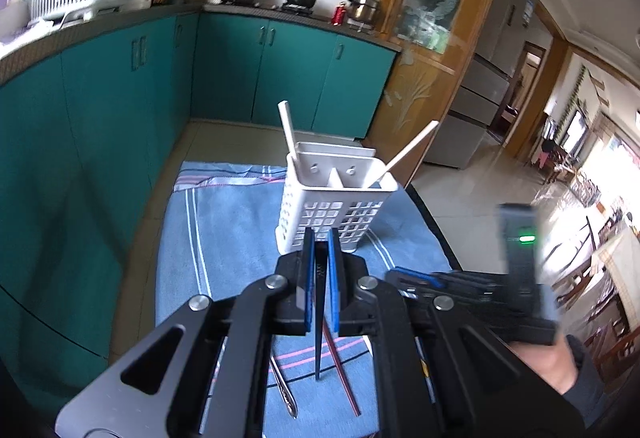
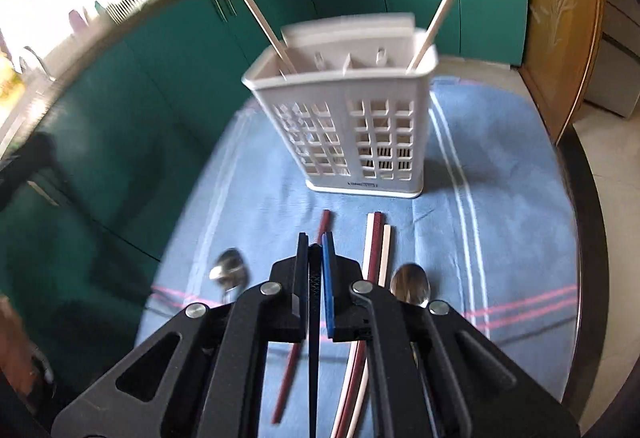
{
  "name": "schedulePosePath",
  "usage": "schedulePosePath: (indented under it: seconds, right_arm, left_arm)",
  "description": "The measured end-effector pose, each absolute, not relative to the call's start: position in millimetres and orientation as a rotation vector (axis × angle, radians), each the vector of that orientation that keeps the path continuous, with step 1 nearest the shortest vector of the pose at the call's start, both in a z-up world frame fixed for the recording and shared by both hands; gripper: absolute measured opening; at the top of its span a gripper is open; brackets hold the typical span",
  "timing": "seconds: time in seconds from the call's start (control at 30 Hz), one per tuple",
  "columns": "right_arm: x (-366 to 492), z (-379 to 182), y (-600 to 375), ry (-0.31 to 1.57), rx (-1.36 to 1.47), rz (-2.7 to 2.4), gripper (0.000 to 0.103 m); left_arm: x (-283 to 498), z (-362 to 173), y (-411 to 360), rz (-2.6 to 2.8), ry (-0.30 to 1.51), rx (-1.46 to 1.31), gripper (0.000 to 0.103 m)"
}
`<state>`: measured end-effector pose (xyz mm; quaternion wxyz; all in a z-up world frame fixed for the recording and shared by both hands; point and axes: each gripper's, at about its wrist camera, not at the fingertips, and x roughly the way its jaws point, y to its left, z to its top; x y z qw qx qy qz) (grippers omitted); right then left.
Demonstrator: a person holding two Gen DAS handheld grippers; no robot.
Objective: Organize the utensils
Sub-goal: 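Carry the right tool's chopstick over the caddy and lower it in while the left tool holds its chopstick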
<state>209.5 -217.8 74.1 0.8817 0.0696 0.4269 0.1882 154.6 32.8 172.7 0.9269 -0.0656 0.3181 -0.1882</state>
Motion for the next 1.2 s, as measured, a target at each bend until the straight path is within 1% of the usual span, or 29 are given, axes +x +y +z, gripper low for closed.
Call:
schedulePosePath:
  seconds: [0.17, 0.43, 0.57, 0.67, 1.0, 1.07, 1.2]
  right_arm:
    - [156.0, 114.2, -237.1, 0.784, 0.173, 0.427, 0.007]
    - [112.2, 181.2, -251.3, 0.646, 0.161, 0.464, 0.007]
    - [106.8, 211.4, -253.2, 0.579, 0.136, 0.446, 0.007]
    - [108.9, 220.8, -254.1, 0.561, 0.115, 0.426, 0.007]
    - [131.3, 204.3, -248.0, 0.612, 0.088, 0.395, 0.007]
    - [133.3, 206.6, -244.6, 0.610, 0.078, 0.395, 0.007]
    - [146.7, 229.2, -234.2, 0.569, 0.036, 0.381, 0.007]
  left_arm:
    - [133.2, 184.6, 21.9, -0.396, 0.621, -0.066, 0.006]
    - [118.8, 193.4, 15.0, -0.400, 0.597, -0.026, 0.006]
    - [120.6, 191.4, 13.3, -0.387, 0.601, -0.009, 0.006]
    - [121.6, 189.8, 12.9, -0.383, 0.604, -0.005, 0.006]
    - [124.7, 187.3, 18.8, -0.361, 0.597, -0.018, 0.006]
    - [122.5, 189.2, 18.9, -0.360, 0.591, -0.023, 0.006]
    - [120.2, 192.3, 23.0, -0.363, 0.581, -0.031, 0.006]
